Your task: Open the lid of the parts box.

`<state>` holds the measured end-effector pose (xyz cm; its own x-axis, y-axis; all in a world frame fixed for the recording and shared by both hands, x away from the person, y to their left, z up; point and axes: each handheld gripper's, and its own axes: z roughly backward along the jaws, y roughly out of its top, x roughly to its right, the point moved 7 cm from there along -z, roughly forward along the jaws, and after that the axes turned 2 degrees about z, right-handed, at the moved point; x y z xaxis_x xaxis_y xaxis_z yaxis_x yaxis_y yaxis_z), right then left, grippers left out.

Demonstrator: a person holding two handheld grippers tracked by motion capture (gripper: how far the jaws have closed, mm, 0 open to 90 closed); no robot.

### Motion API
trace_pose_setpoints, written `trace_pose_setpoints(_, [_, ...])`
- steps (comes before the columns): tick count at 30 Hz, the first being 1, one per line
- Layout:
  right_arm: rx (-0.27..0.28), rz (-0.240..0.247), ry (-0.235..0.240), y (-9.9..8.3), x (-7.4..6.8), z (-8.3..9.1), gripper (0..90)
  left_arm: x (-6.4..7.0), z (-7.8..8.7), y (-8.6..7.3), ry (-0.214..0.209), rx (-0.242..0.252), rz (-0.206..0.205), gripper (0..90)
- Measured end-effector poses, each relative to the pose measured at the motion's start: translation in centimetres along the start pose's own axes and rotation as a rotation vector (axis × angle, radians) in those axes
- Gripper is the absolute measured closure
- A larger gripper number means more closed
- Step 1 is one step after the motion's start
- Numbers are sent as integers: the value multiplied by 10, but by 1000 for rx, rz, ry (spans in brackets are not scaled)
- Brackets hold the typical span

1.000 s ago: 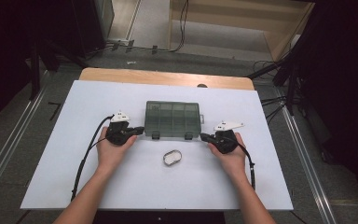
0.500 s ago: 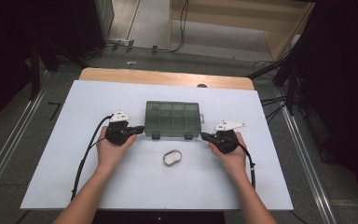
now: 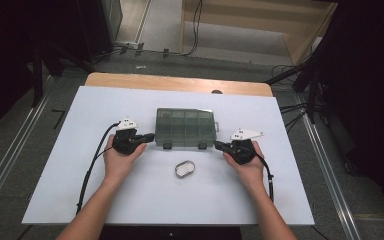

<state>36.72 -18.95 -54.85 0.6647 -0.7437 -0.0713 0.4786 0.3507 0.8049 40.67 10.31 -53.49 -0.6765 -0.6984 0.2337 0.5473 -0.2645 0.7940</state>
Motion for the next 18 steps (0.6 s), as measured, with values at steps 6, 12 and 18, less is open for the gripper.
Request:
trace_pose_setpoints(6, [22,-8,5,2,0,2,883,1,2,3,-9,19,6,894])
trace_pose_setpoints(12, [55,-19,10,7,0,5,883,-1,0,-1,-5,1,12,894])
trace_pose_setpoints(18, [62,-18,4,10,0,8,883,4,0,1,-16,12,0,894])
